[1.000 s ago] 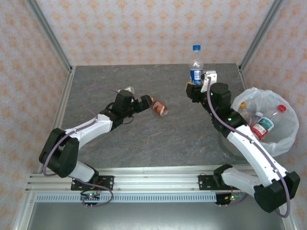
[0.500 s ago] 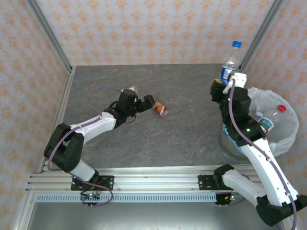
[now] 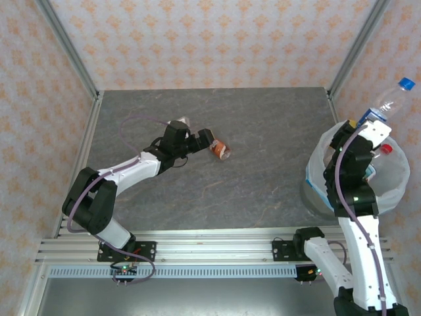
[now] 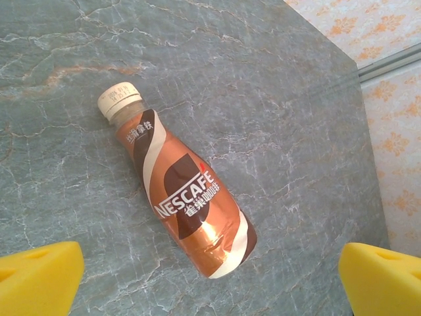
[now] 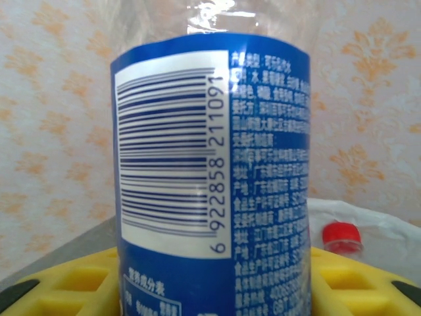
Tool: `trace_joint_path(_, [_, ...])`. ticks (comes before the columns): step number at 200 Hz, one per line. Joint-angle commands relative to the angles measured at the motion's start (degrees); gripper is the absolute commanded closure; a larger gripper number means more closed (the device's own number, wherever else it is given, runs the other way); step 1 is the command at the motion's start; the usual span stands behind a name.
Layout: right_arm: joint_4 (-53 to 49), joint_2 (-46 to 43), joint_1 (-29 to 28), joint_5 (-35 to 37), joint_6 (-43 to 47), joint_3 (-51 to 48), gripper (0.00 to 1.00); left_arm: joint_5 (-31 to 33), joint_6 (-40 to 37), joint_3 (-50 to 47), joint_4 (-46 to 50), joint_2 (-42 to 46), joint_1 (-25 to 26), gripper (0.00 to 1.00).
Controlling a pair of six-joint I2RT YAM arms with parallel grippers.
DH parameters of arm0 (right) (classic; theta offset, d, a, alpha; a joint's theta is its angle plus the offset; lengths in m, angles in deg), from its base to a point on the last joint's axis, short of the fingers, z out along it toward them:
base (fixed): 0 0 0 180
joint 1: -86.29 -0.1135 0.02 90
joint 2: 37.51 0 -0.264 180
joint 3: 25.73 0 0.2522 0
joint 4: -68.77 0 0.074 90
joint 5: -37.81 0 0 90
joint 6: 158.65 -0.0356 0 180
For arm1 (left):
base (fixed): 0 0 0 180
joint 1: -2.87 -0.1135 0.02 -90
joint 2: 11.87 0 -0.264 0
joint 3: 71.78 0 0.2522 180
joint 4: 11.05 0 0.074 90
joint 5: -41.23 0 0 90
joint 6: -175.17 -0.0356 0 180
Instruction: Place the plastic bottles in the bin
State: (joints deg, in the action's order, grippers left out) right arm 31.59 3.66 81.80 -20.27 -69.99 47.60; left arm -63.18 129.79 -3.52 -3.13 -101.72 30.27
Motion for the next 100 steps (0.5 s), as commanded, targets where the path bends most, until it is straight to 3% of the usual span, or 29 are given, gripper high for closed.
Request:
trace_joint_path(1, [-0.54, 0.66, 2.27, -0.75, -2.4, -2.16, 0.48, 0.02, -1.16, 1.45, 0.53, -0.32, 0.37, 0.0])
trace_joint_path(100, [0.38, 2.14, 4.67, -3.46, -6.93, -9.51, 0.42, 0.93, -1.47, 1.14, 1.51, -0.33, 0.3, 0.0])
